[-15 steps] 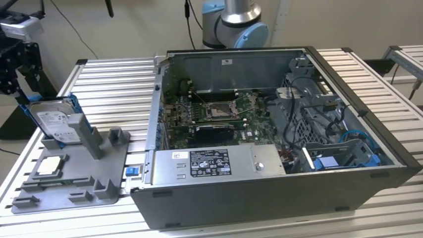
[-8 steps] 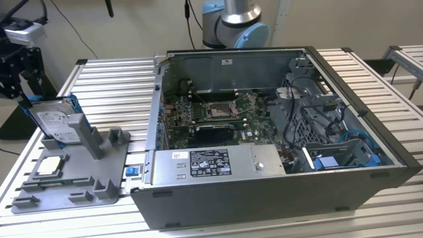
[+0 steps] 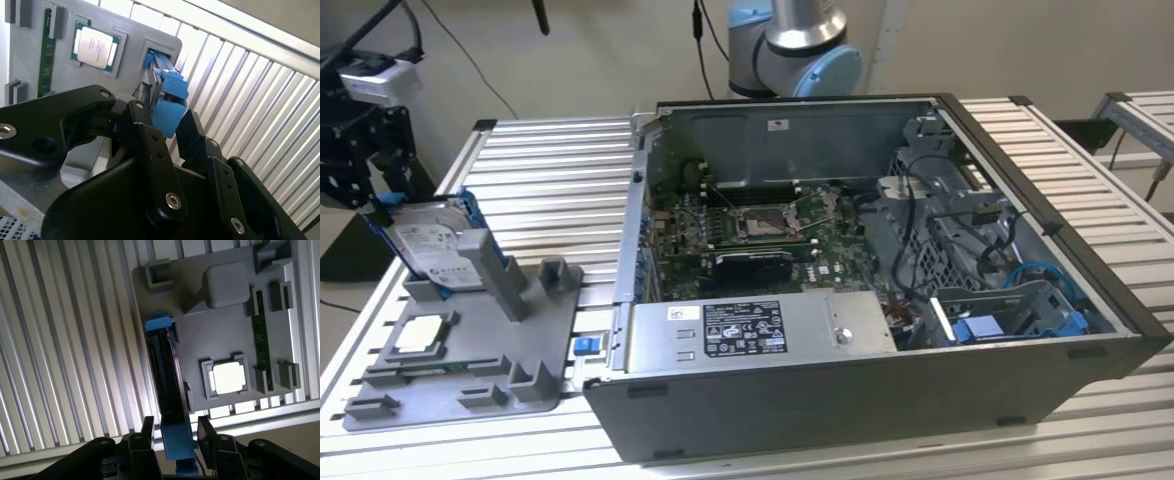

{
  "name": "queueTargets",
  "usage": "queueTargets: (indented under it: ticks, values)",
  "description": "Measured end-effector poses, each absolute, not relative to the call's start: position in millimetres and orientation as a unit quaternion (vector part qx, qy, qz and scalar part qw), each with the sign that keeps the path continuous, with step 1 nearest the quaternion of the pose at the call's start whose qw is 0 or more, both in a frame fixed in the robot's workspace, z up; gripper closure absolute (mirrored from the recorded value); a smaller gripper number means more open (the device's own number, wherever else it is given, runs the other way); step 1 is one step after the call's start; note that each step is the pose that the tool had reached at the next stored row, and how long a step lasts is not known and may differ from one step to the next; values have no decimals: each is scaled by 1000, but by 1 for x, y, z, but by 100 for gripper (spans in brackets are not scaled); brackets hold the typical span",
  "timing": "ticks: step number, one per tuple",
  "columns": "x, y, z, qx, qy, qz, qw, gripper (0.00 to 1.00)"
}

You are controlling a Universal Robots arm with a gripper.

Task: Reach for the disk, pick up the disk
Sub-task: 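Pick up the disk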

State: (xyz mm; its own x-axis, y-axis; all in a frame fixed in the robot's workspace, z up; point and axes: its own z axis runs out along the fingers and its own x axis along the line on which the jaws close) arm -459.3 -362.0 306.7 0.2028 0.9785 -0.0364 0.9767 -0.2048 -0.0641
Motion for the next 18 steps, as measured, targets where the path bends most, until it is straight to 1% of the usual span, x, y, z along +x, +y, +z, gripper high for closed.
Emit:
queueTargets:
  ticks: [6, 9, 13, 18]
  values:
    - [-459, -362, 299, -773, -634, 29, 10, 0]
    - [-459, -362, 297, -772, -636, 26, 12, 0]
    - [-462, -362, 295, -769, -640, 14, 2, 0]
    - [-466, -362, 292, -765, -644, 13, 2, 0]
